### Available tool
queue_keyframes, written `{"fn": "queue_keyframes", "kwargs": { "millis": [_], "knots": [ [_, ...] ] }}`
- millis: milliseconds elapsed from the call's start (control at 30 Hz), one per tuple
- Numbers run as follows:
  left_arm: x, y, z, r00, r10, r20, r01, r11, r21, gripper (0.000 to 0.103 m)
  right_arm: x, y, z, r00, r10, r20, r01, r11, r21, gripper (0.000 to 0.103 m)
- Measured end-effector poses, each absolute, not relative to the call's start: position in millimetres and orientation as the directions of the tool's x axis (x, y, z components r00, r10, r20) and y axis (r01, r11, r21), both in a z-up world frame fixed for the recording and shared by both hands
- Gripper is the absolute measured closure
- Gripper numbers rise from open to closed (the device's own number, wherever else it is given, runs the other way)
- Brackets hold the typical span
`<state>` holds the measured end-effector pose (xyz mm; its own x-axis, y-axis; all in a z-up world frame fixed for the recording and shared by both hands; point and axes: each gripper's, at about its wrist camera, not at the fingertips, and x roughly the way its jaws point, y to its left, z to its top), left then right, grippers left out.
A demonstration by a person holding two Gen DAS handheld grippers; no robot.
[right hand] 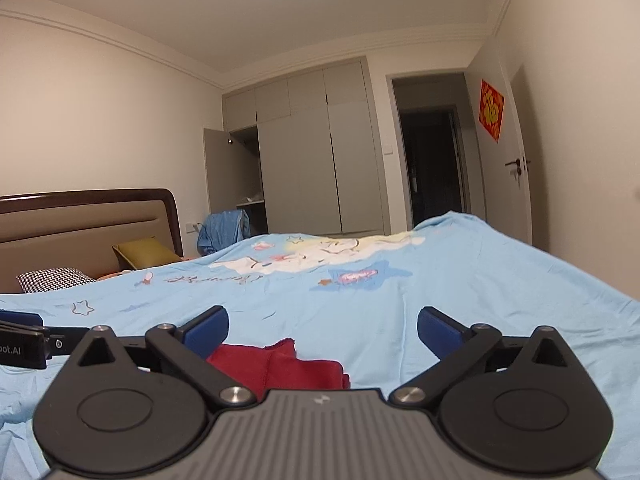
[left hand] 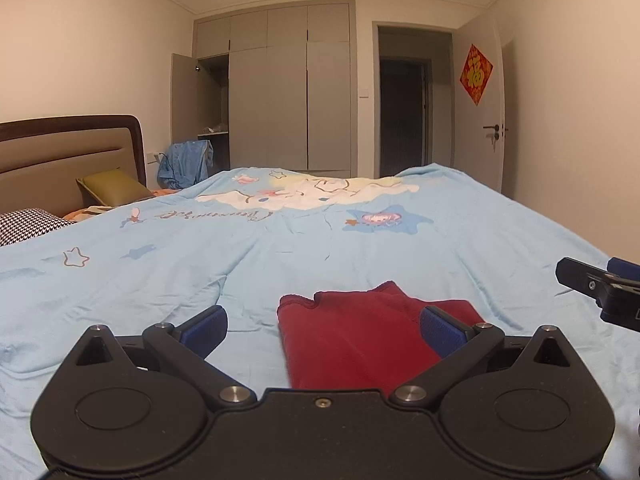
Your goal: Fold small clothes
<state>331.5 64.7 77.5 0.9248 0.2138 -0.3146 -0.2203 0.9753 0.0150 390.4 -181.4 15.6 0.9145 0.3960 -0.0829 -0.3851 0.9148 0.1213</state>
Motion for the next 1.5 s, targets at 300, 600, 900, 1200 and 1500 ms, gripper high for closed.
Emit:
{"fn": "queue_keyframes", "kwargs": {
  "millis": [300,600,900,1200,1500],
  "knots": [
    [285.5,53.3,73.6,0.938,0.195,-0.287,-0.212,0.977,-0.029,0.001,339.5,-195.2,19.1,0.928,0.370,-0.049,-0.364,0.926,0.104,0.000],
    [242.8,41.5,53.8,0.944,0.152,-0.292,-0.183,0.980,-0.080,0.001,282.9,-199.2,9.1,0.944,0.330,-0.024,-0.329,0.943,0.043,0.000],
    [208.4,50.8,38.2,0.941,0.177,-0.288,-0.217,0.969,-0.115,0.001,240.2,-203.1,-7.6,0.960,0.277,-0.024,-0.276,0.960,0.034,0.000],
    [184.6,57.9,16.6,0.942,0.188,-0.278,-0.224,0.969,-0.102,0.001,221.4,-207.8,-34.1,0.969,0.241,-0.061,-0.240,0.970,0.027,0.000],
    [184.2,53.3,4.7,0.940,0.172,-0.295,-0.203,0.976,-0.077,0.001,219.1,-211.4,-52.4,0.967,0.227,-0.118,-0.225,0.974,0.031,0.000]
  ]
}}
